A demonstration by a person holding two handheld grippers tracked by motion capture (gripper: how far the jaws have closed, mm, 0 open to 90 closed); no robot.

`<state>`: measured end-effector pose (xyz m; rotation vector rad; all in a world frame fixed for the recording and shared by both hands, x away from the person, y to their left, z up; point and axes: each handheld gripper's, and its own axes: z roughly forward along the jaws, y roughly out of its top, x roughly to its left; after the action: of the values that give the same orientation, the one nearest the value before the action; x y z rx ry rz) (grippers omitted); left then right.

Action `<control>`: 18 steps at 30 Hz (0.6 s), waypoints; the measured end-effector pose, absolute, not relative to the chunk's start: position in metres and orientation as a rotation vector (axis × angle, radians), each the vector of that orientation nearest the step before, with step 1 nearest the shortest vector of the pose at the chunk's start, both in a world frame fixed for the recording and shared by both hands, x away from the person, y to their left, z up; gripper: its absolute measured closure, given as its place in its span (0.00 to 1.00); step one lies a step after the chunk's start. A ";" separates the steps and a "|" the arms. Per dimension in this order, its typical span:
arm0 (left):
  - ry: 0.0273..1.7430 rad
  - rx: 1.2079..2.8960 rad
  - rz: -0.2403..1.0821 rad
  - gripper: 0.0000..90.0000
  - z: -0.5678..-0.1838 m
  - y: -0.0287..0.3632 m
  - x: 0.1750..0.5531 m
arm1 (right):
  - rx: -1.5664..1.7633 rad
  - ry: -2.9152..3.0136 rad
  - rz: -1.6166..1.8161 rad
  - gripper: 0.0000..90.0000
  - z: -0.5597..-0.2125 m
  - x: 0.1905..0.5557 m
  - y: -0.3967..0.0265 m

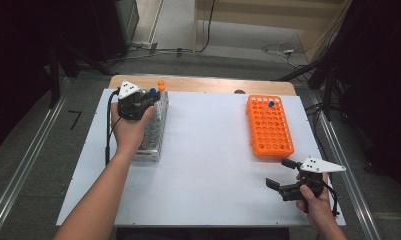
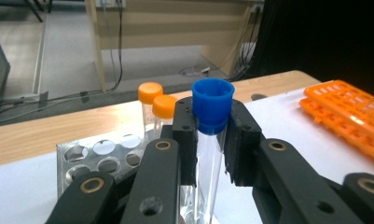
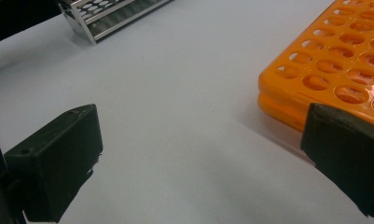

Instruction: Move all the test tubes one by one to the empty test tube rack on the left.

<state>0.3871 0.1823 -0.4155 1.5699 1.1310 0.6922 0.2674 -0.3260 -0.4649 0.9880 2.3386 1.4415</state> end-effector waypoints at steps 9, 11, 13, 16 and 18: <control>1.206 1.662 0.672 0.85 -0.425 0.177 0.389 | 0.978 2.349 1.432 0.00 -0.466 0.268 -0.324; 1.213 1.665 0.666 0.84 -0.426 0.176 0.388 | 0.984 2.353 1.428 0.00 -0.466 0.268 -0.324; 1.209 1.665 0.651 0.82 -0.426 0.177 0.387 | 0.983 2.354 1.425 0.00 -0.467 0.268 -0.324; 1.196 1.662 0.663 0.67 -0.425 0.177 0.384 | 0.984 2.355 1.425 0.00 -0.467 0.268 -0.323; 1.202 1.659 0.661 0.53 -0.423 0.177 0.383 | 0.982 2.354 1.426 0.00 -0.467 0.268 -0.323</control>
<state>0.3827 0.1766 -0.4231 1.6589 1.2025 0.6610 0.2684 -0.3227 -0.4668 0.9821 2.3539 1.4263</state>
